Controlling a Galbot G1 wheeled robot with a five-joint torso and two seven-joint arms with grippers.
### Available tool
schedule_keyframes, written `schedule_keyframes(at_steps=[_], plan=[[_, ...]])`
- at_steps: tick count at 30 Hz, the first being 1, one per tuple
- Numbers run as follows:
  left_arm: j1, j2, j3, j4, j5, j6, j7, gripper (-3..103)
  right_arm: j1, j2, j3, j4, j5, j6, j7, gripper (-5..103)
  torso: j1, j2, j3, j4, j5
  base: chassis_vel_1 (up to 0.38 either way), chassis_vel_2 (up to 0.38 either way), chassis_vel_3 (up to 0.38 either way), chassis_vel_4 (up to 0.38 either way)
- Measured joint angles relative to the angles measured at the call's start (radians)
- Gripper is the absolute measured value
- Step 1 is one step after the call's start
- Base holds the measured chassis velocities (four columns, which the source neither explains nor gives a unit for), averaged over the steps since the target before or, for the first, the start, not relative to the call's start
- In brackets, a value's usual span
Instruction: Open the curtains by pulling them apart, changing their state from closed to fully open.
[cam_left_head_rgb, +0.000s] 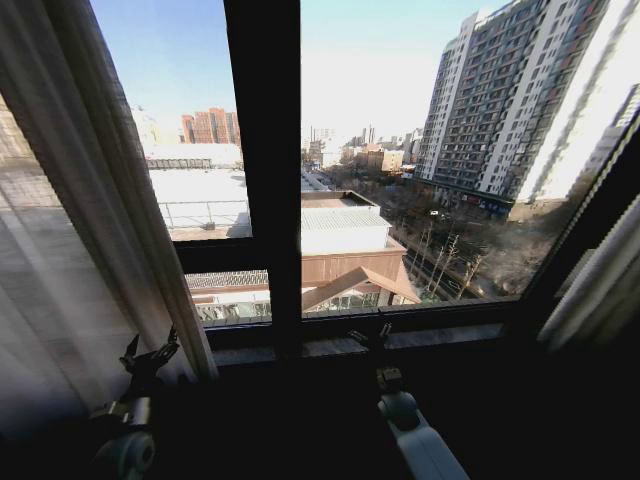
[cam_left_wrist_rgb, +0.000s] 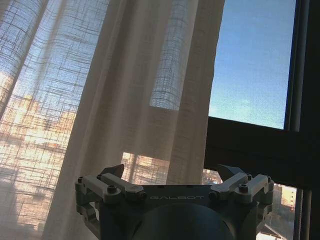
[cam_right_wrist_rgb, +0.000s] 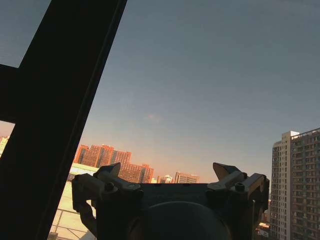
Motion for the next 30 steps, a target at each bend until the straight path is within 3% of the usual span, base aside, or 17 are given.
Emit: schedule_keyframes(at_steps=[16, 30], plan=[[0.0, 0.0, 0.0, 0.0, 0.0, 0.0, 0.0, 100, -0.124, 0.004, 0.029, 0.07, 0.052, 0.045, 0.005, 100, 0.0, 0.0, 0.0, 0.0, 0.0001, 0.0, 0.0, 0.0, 0.0], [0.0, 0.0, 0.0, 0.0, 0.0, 0.0, 0.0, 100, -0.086, 0.024, 0.042, -0.056, 0.013, 0.056, 0.017, 100, 0.0, 0.0, 0.0, -0.0001, 0.0001, 0.0, 0.0, 0.0, 0.0]])
